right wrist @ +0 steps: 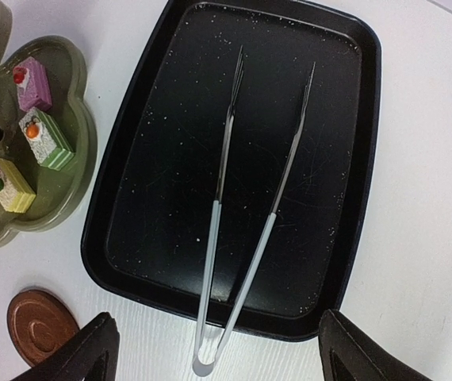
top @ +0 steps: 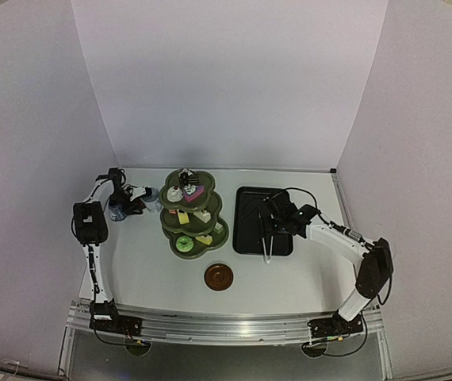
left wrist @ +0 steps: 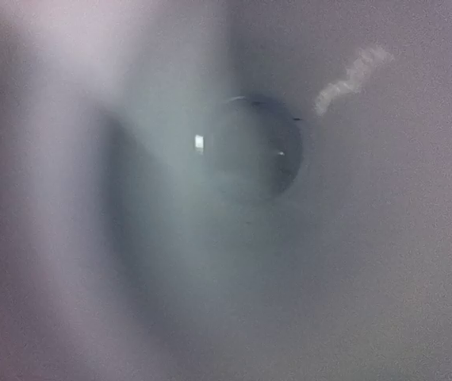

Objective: Serve the afternoon tea

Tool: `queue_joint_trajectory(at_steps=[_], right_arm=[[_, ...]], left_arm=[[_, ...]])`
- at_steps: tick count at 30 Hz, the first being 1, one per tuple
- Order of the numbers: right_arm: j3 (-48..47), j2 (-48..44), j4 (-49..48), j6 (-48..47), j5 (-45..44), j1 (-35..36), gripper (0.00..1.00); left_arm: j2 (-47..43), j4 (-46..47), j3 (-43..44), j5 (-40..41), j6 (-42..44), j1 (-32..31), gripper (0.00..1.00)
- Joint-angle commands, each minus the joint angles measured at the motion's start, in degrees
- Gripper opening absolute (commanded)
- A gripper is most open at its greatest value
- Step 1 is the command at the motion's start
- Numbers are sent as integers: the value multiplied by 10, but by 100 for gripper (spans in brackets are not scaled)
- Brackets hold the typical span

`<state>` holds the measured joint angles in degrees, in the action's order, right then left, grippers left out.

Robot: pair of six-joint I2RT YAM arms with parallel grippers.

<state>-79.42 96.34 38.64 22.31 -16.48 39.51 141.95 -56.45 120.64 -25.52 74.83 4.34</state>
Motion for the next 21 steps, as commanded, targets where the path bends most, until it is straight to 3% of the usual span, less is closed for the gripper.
queue_joint_trajectory(at_steps=[1, 21], right_arm=[[-17, -29, 7, 0, -8, -3, 84], [0, -69, 8, 3, -22, -3, 84]], left_arm=[[-32, -64, -64, -8, 15, 2, 60], [-127, -64, -214, -17, 63, 7, 64]])
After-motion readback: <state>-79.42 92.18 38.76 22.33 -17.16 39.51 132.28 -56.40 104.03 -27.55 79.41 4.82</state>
